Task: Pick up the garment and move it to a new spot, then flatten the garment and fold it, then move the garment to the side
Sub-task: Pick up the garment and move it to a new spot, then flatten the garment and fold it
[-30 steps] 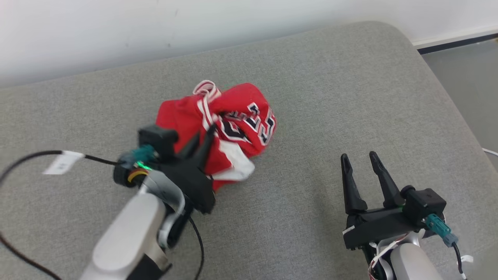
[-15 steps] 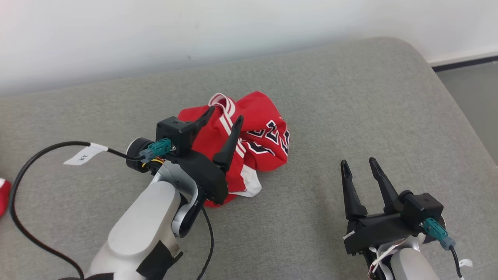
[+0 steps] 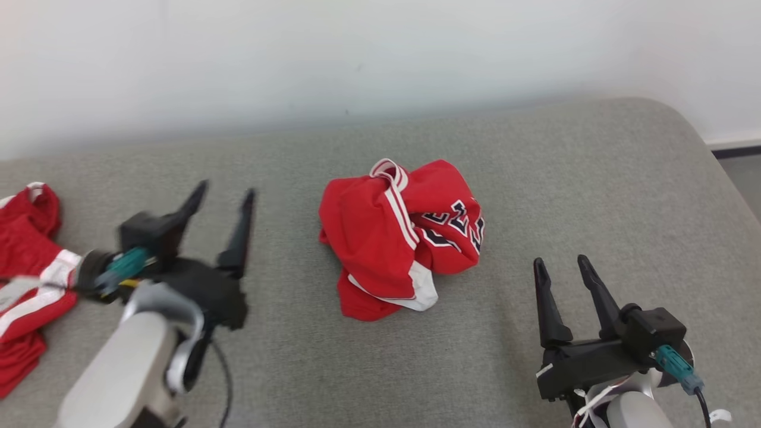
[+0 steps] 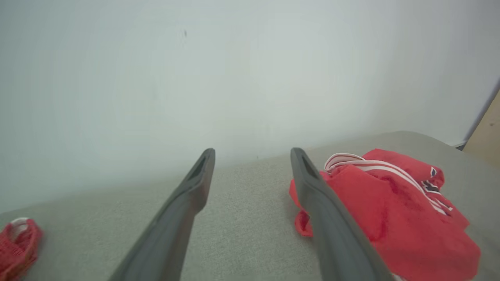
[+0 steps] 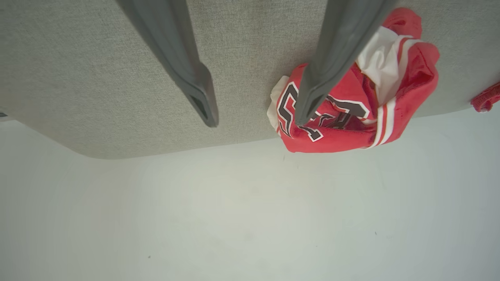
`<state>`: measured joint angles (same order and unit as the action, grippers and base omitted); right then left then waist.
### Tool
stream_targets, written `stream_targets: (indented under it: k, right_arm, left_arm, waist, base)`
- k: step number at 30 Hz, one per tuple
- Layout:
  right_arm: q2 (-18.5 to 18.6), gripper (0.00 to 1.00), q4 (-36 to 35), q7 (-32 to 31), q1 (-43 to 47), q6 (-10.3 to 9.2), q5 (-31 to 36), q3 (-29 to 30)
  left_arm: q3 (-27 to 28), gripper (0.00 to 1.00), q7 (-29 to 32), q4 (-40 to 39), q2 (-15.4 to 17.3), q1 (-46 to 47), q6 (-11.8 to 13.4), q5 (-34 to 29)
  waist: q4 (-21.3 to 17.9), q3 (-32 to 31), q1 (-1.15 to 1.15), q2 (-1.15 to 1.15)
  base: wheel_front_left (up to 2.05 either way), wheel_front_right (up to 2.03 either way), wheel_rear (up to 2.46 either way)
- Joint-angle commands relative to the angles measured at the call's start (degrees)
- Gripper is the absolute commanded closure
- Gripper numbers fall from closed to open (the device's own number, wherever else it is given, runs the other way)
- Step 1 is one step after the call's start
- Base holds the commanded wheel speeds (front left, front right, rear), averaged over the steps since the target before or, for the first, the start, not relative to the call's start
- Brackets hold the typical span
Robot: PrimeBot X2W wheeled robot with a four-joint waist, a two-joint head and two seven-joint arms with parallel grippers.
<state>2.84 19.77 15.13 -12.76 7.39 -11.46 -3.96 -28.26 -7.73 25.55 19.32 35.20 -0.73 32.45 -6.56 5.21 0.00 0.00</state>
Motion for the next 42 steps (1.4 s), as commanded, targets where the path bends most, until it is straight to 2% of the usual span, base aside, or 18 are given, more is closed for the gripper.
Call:
stream_targets:
  k: [1, 5, 11, 18, 29, 32, 37, 42]
  right_arm:
    - [0.07, 0.00, 0.10, 0.12, 1.01, 0.20, 0.45, 0.20]
    - [0.09, 0.00, 0.24, 0.11, 1.67, 0.20, 0.81, 0.85]
    - [0.09, 0.00, 0.43, 0.08, 2.72, 0.20, 1.04, 1.34]
    - [0.09, 0.00, -0.26, 0.01, 3.93, 0.20, 1.66, 1.86]
    - [0.07, 0.00, -3.45, -1.38, 7.28, 0.20, 3.93, 2.93]
    - [0.08, 0.00, -4.26, -1.86, 8.47, 0.20, 4.10, 3.09]
    - [0.07, 0.00, -5.43, -2.40, 9.20, 0.20, 4.29, 3.42]
    - [0.07, 0.00, -6.18, -2.90, 9.98, 0.20, 4.00, 3.32]
  left_arm:
    - [0.94, 0.00, -0.59, -0.95, 1.13, -2.05, 0.77, 1.09]
    - [3.62, 0.00, -1.51, -4.37, 4.49, -7.07, 3.61, 1.61]
    - [6.19, 0.00, -2.25, -11.37, 7.82, -16.13, 8.52, 2.30]
    - [8.92, 0.00, -4.41, -19.22, 8.41, -26.96, 14.98, 2.62]
    - [9.41, 0.00, -5.45, -23.14, 8.05, -36.66, 21.36, 0.72]
    - [9.51, 0.00, -5.66, -23.81, 8.16, -38.07, 22.45, 0.48]
    - [9.21, 0.00, -5.50, -24.72, 8.74, -38.90, 22.74, -0.02]
    - [8.05, 0.00, -4.92, -25.29, 10.07, -38.29, 21.33, -0.74]
  waist:
    - [1.22, -1.11, 0.00, 0.00]
    - [2.33, -2.24, 0.00, 0.00]
    - [3.20, -3.72, 0.00, 0.00]
    - [3.26, -5.22, 0.00, 0.00]
    - [2.44, -6.69, 0.00, 0.00]
    - [2.20, -6.93, 0.00, 0.00]
    - [2.48, -7.24, 0.00, 0.00]
    - [2.89, -7.40, 0.00, 0.00]
  base:
    - [0.00, 0.00, 0.00]
    - [0.00, 0.00, 0.00]
    - [0.00, 0.00, 0.00]
    - [0.00, 0.00, 0.00]
    - [0.00, 0.00, 0.00]
    - [0.00, 0.00, 0.00]
    - [0.00, 0.00, 0.00]
    - [0.00, 0.00, 0.00]
